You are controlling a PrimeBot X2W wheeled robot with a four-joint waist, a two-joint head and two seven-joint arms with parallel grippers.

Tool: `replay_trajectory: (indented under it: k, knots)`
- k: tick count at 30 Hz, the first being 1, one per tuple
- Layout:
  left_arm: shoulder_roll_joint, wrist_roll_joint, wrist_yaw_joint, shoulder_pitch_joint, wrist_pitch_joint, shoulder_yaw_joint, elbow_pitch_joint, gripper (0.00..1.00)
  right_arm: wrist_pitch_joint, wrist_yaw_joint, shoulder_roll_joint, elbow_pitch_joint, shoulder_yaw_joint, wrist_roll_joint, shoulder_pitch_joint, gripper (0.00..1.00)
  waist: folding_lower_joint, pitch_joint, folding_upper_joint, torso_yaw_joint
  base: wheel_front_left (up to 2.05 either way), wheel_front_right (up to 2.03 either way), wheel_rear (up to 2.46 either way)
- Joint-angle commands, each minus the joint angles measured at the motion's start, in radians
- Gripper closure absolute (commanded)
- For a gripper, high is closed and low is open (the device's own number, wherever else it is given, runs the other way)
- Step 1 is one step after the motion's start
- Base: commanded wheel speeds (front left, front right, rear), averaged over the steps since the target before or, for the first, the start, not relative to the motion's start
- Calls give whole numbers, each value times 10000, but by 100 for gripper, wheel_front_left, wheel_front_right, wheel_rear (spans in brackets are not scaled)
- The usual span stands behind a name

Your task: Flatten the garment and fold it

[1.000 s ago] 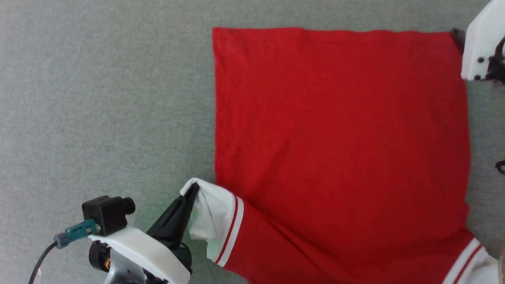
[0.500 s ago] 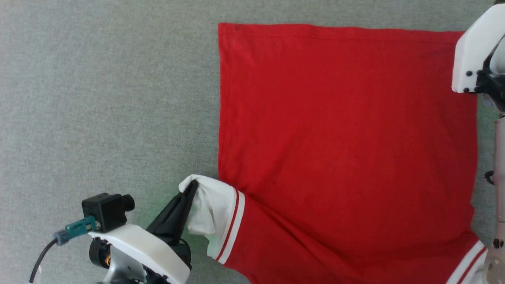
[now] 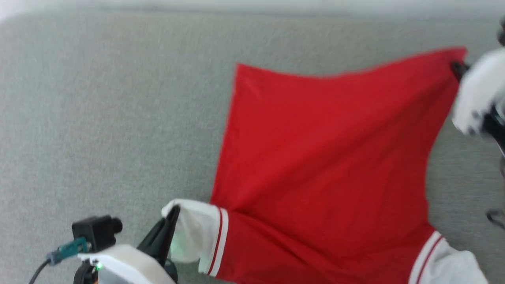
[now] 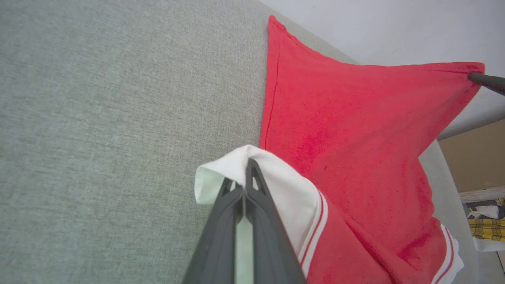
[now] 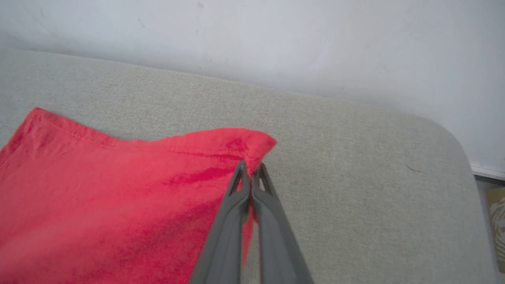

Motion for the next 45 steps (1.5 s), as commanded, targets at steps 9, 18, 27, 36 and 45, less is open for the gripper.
replay_trajectory:
  k: [9, 18, 27, 36, 45]
  knots:
    - [84, 111, 388, 987, 149, 89, -390, 100, 591, -9, 201, -4087, -2338, 939, 4519, 100, 1, -1895, 0, -1220, 0, 0, 0]
    - [139, 155, 461, 1360, 206, -9, -373, 100, 114, -9, 1840, -6064, -3650, 935, 8628, 100, 1, -2098, 0, -1203, 0, 0, 0]
    - [130, 299, 345, 981, 482, -527, 98, 100, -3029, -9, 2001, -3327, -2442, 71, 9435, 100, 1, -2465, 0, -1056, 0, 0, 0]
    - [41, 304, 335, 906, 528, -776, 435, 100, -4893, -9, 2003, -443, -2238, -802, 8636, 0, 1, -2870, 0, -1029, 0, 0, 0]
    - [-5, 255, 362, 1020, 182, -631, 169, 100, -3387, -9, 1982, -4347, -2254, -147, 8525, 0, 1, -2435, 0, -878, 0, 0, 0]
